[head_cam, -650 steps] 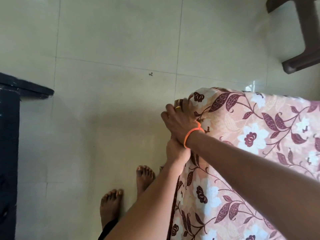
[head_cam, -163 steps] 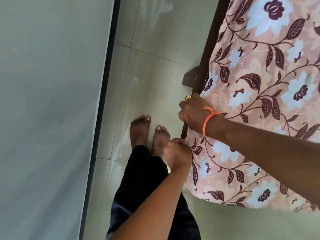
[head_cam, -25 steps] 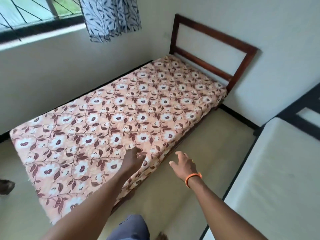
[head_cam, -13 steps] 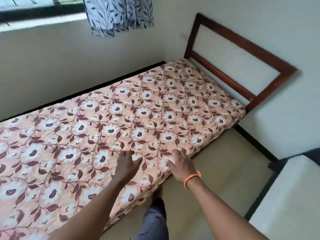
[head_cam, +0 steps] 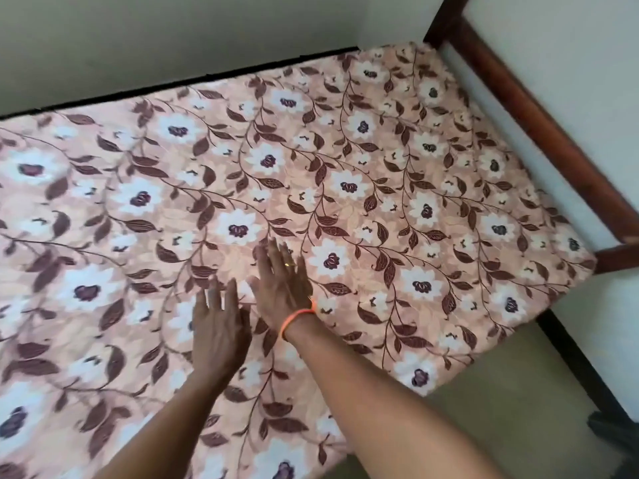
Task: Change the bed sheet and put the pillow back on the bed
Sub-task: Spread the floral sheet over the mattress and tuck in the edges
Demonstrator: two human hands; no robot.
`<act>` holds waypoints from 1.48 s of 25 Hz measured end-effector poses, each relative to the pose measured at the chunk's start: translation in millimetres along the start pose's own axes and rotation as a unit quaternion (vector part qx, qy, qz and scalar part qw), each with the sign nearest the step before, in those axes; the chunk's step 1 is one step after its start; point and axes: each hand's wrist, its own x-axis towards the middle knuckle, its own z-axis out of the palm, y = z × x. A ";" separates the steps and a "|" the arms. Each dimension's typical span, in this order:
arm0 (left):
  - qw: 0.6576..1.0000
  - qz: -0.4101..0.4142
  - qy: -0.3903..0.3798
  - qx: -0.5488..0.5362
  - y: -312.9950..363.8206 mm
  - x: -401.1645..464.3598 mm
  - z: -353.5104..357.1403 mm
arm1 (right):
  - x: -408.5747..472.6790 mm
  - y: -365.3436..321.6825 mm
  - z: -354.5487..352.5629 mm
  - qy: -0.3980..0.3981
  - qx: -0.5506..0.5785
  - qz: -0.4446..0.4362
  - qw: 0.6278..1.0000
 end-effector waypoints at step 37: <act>0.959 0.269 -0.071 0.052 538.0 270.1 163.8 | -15.9 715.8 -184.5 0.191 -0.029 0.183 0.964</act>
